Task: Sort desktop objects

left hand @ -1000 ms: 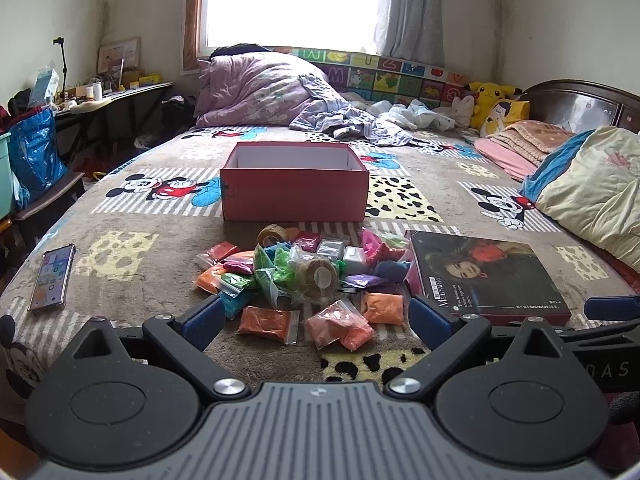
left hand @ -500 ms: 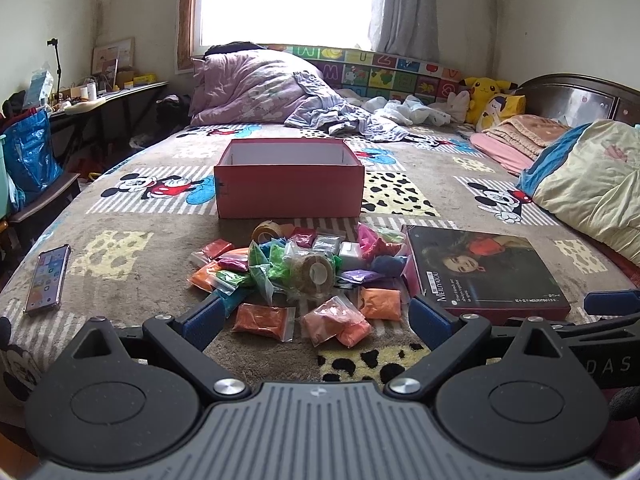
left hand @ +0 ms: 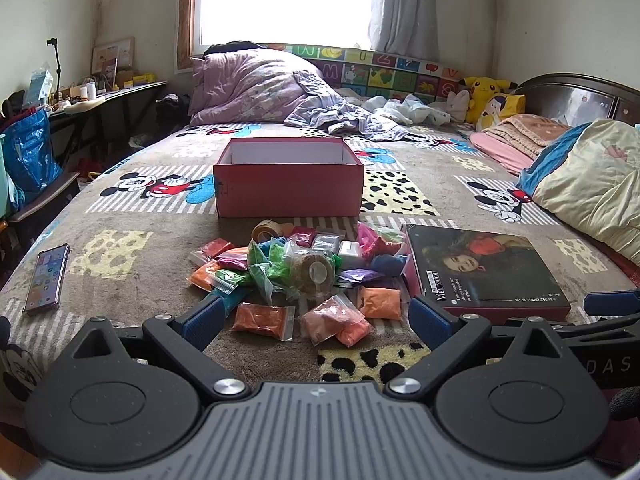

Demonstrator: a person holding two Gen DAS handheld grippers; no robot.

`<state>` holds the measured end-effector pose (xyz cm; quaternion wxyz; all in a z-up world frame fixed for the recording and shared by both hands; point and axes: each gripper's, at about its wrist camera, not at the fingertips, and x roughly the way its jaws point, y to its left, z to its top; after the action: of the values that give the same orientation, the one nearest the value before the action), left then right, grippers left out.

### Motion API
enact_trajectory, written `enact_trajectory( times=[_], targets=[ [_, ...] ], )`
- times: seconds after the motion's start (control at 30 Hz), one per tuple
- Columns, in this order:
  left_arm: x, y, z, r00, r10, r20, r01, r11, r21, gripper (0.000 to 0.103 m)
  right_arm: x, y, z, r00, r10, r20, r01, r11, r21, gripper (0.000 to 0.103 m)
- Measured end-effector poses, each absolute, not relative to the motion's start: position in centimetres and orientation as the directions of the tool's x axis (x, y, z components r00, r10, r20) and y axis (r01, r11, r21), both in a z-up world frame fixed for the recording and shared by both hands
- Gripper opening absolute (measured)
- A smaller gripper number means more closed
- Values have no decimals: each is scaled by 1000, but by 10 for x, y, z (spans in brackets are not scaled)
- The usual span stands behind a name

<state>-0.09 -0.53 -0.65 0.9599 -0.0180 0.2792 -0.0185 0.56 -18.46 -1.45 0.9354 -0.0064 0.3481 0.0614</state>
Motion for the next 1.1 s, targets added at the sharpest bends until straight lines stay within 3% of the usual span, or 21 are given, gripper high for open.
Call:
enact_trajectory(
  times=[1.1],
  targets=[
    [6, 0, -14, 840, -47, -541, 23, 998, -51, 99, 8, -181, -18, 746, 116, -655, -128, 991, 29, 102]
  ],
)
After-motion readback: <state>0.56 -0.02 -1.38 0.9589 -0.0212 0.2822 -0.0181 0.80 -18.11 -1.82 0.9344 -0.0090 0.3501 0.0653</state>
